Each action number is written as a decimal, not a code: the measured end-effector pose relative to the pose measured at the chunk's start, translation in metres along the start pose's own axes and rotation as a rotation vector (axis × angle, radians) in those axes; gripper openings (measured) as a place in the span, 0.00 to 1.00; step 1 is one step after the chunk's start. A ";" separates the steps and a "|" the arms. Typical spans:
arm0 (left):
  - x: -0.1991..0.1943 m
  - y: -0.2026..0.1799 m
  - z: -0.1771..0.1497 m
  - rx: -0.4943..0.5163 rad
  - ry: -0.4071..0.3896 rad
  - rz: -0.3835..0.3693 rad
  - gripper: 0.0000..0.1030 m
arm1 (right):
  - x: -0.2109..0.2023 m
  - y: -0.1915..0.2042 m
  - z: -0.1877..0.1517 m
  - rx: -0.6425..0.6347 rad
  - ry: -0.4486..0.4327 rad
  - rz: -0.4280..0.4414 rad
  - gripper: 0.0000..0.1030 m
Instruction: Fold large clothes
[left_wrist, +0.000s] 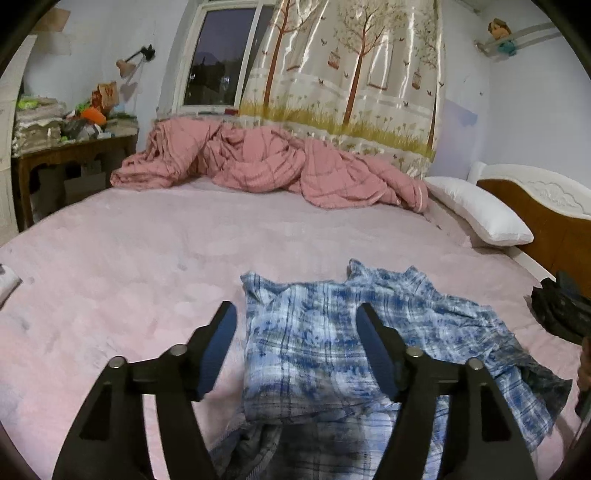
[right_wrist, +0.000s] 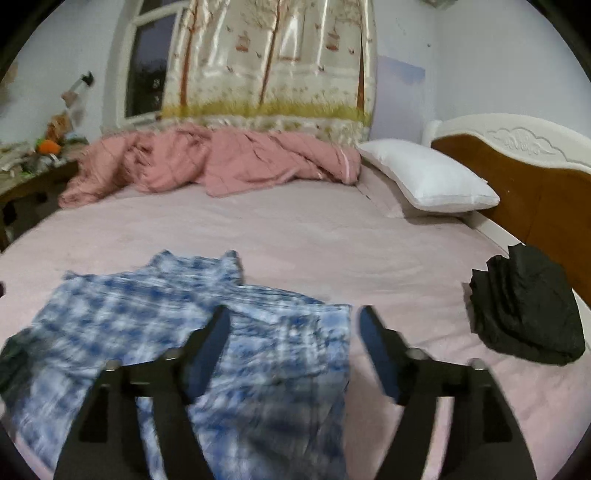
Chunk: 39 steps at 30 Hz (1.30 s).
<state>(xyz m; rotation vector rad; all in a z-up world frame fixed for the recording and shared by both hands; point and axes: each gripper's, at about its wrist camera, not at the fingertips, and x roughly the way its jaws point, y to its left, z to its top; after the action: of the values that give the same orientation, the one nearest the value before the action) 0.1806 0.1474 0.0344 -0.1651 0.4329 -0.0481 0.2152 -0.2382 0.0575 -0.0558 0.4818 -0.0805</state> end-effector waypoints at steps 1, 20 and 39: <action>-0.004 -0.002 0.002 0.006 -0.014 0.002 0.71 | -0.012 -0.001 -0.005 0.023 -0.017 0.017 0.85; -0.106 -0.053 -0.045 0.170 -0.144 0.002 0.99 | -0.119 -0.012 -0.084 0.139 -0.173 -0.065 1.00; -0.081 -0.117 -0.134 0.556 0.203 -0.176 0.99 | -0.084 0.084 -0.155 -0.303 0.203 0.247 1.00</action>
<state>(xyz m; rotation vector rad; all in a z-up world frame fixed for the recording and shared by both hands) 0.0496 0.0188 -0.0323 0.3529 0.5909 -0.3562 0.0742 -0.1523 -0.0468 -0.2864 0.6969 0.2325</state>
